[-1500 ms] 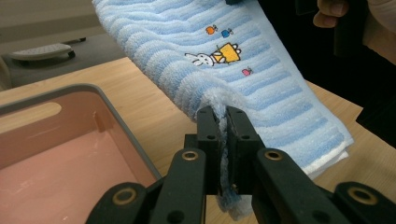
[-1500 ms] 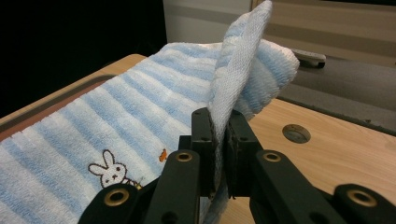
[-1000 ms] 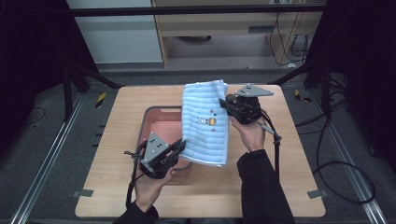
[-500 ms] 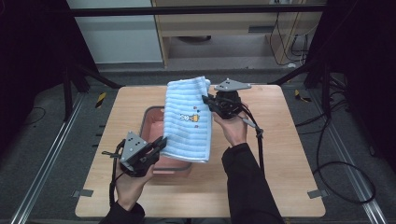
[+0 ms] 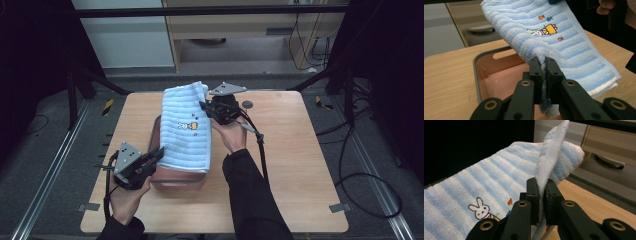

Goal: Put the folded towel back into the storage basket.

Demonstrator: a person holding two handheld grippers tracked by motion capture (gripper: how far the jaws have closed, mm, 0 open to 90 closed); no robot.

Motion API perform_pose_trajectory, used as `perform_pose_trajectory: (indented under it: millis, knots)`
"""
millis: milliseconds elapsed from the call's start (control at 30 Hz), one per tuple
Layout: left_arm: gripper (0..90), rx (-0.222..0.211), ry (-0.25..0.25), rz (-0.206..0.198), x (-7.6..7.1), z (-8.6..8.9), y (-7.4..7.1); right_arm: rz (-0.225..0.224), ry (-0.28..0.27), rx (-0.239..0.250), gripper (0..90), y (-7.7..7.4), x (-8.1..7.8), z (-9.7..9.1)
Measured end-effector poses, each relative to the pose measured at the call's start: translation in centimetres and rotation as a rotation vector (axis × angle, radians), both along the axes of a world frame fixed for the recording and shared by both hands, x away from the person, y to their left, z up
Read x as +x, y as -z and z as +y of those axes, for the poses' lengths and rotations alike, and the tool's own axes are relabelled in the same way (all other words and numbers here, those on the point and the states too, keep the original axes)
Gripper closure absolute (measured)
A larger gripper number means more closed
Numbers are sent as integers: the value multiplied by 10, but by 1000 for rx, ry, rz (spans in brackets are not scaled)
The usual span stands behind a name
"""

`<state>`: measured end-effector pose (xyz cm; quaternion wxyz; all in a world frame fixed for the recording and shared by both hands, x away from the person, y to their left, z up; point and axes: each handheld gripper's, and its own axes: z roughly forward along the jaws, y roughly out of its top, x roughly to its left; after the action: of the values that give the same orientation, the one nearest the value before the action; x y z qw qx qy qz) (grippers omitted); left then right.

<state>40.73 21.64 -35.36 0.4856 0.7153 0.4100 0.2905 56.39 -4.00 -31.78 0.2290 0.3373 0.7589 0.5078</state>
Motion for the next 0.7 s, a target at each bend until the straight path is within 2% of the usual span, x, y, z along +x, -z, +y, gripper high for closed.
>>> perform_pose_trajectory:
  millis: [233,333,467,500,567,600,700]
  knots:
    - [847,-7,-18,-2,1,10,3,2,-18,-5,842,2,5,16]
    - [847,-2,-28,18,3,15,9,1,-24,-16,842,5,7,21]
    - [847,7,-30,27,6,15,13,17,-22,-27,842,13,11,24]
    - [847,20,-32,23,8,16,17,20,-23,-31,842,15,13,25]
    - [847,21,-40,44,9,16,19,25,-23,-34,842,19,15,26]
    - [847,27,-41,35,10,17,20,27,-23,-34,842,20,15,27]
    - [847,24,-45,55,11,17,24,33,-26,-39,842,26,17,29]
